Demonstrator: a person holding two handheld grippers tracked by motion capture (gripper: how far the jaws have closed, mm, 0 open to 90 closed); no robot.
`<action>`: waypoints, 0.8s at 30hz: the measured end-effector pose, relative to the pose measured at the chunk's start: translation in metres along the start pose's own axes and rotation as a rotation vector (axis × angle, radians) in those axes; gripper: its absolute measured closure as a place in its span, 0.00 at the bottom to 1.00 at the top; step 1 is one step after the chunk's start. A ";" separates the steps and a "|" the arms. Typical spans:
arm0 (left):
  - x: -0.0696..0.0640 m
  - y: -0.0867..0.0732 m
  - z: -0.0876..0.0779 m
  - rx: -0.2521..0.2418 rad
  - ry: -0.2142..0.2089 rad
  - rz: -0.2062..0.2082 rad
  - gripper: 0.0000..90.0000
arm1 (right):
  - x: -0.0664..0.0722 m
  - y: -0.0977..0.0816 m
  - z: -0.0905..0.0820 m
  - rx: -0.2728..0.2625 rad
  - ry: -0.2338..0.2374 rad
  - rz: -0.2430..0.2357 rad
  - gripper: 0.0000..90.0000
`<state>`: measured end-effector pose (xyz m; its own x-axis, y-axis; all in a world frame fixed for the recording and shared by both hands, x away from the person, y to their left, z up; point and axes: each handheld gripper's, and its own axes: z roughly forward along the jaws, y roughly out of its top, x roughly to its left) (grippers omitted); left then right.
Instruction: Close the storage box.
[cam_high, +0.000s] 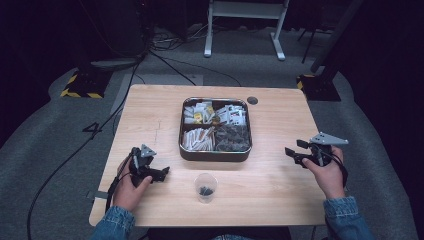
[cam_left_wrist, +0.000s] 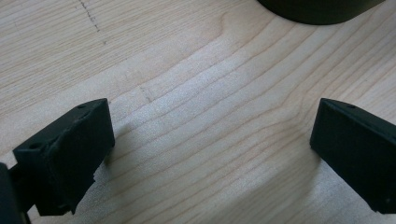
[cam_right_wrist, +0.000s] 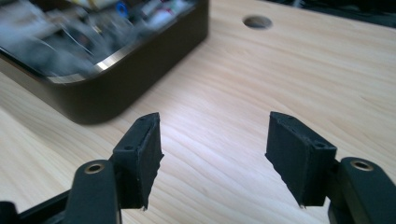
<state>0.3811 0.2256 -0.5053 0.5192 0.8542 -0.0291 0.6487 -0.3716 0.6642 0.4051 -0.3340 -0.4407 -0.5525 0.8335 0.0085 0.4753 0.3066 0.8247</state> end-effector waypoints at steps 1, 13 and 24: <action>0.000 0.000 0.000 0.000 0.000 0.000 0.00 | -0.002 -0.004 0.001 0.008 0.003 0.007 0.40; 0.000 0.000 0.000 0.002 -0.002 0.005 0.00 | -0.008 -0.042 0.023 0.100 0.031 0.055 0.38; 0.001 0.000 0.000 0.001 -0.002 0.004 0.00 | 0.000 -0.050 0.033 0.153 0.013 -0.015 0.24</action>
<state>0.3819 0.2258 -0.5054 0.5224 0.8523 -0.0279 0.6471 -0.3749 0.6639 0.4044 -0.3339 -0.5005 -0.5683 0.8228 0.0049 0.5653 0.3862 0.7289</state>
